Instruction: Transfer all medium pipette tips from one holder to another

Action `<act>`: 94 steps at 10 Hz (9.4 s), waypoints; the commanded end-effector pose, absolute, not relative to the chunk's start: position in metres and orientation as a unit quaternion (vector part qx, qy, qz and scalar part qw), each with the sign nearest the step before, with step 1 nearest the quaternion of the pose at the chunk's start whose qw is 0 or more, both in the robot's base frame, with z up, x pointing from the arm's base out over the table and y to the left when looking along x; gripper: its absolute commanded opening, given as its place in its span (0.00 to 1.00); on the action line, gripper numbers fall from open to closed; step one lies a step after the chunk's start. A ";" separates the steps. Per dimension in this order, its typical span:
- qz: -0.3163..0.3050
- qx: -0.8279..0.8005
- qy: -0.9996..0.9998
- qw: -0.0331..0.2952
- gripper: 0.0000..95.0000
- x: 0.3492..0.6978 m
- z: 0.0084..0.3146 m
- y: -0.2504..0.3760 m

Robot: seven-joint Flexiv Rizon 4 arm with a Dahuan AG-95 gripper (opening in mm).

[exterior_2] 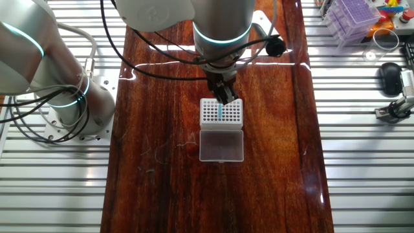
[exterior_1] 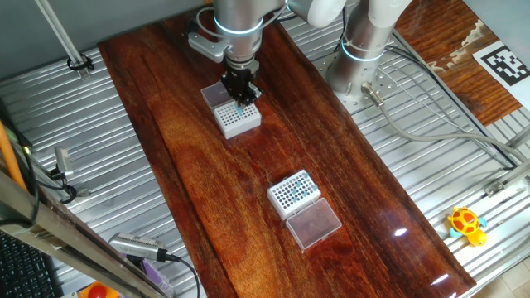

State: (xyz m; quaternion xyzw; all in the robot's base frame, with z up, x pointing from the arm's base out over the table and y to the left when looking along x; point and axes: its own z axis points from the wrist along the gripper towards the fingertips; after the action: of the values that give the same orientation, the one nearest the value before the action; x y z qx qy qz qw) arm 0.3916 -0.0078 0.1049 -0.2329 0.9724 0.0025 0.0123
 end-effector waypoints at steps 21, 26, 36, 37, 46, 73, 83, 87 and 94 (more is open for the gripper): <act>0.007 -0.203 0.979 0.001 0.00 0.388 0.115 0.092; 0.018 -0.258 0.966 -0.020 0.00 0.386 0.116 0.092; 0.017 -0.257 0.966 -0.025 0.00 0.375 0.120 0.173; 0.024 -0.256 0.966 -0.022 0.00 0.375 0.118 0.176; 0.021 -0.222 0.975 -0.018 0.00 0.375 0.111 0.252; 0.024 -0.218 0.976 -0.012 0.20 0.377 0.084 0.270; 0.021 -0.217 0.976 -0.011 0.00 0.377 0.079 0.273; 0.018 -0.218 0.976 -0.012 0.00 0.377 0.081 0.273; 0.021 -0.223 0.974 -0.019 0.00 0.374 0.111 0.273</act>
State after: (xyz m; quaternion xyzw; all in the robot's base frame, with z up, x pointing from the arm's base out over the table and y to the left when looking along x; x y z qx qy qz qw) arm 0.3747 0.2734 0.1135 -0.2247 0.9740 0.0210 -0.0187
